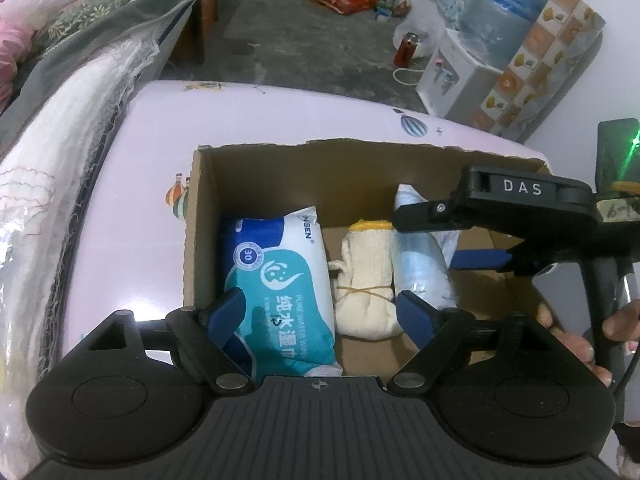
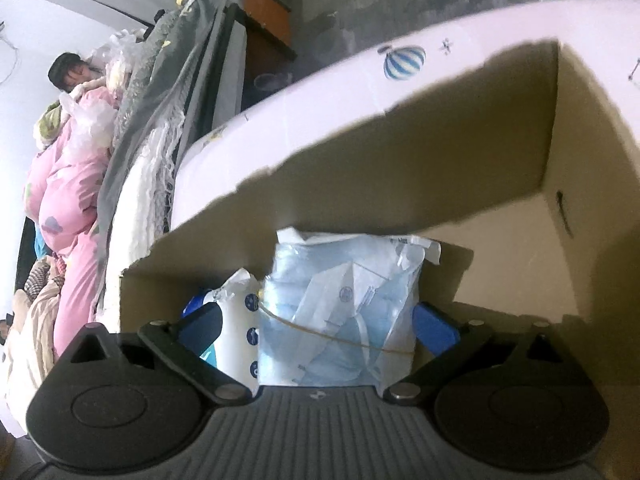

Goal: Organize soft objects

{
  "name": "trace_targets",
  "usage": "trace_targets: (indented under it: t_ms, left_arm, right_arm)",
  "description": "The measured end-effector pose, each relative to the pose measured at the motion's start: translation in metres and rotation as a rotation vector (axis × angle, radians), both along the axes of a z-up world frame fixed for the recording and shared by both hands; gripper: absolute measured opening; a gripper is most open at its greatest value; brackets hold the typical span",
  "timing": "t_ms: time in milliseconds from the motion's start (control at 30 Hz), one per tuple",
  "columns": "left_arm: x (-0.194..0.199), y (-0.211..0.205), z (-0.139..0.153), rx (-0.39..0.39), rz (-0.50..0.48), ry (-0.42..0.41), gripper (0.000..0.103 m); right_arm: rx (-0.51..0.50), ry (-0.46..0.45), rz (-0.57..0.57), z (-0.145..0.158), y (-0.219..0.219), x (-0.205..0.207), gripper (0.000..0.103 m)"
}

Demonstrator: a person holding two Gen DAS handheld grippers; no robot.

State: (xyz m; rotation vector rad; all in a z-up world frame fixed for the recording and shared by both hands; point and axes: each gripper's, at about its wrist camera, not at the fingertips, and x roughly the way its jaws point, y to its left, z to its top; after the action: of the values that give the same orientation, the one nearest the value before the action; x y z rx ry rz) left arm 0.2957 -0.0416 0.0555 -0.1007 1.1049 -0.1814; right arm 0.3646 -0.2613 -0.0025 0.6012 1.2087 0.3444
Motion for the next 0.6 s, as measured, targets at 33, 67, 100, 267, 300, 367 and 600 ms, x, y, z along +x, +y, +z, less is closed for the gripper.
trace_targets:
  t_ms: [33,67,100,267,300,367,600]
  left_arm:
    - [-0.001,0.000,0.000,0.000,-0.001,-0.002,0.084]
    - [-0.001,0.000,0.001,0.000,-0.002,-0.005,0.084]
    - [-0.001,0.000,0.002,0.000,-0.002,-0.007,0.085]
    - [-0.003,-0.001,0.004,0.001,-0.002,-0.010,0.085]
    - [-0.003,-0.001,0.005,0.002,-0.003,-0.010,0.085]
    - [-0.004,-0.002,0.007,0.004,-0.004,-0.015,0.085]
    - [-0.016,-0.002,0.023,-0.004,0.000,-0.042,0.085]
  right_arm:
    - [-0.005,-0.008,-0.001,0.002,0.000,0.000,0.098]
    - [-0.006,-0.015,-0.002,0.004,-0.001,0.000,0.098]
    - [-0.006,-0.018,-0.002,0.004,-0.001,0.000,0.098]
    - [-0.024,-0.012,-0.006,0.004,0.001,0.001,0.098]
    - [-0.027,-0.018,-0.011,0.005,0.000,0.000,0.098]
    - [-0.029,-0.042,-0.009,0.010,0.000,-0.001,0.098]
    - [0.031,-0.149,-0.018,0.047,-0.013,-0.019,0.098]
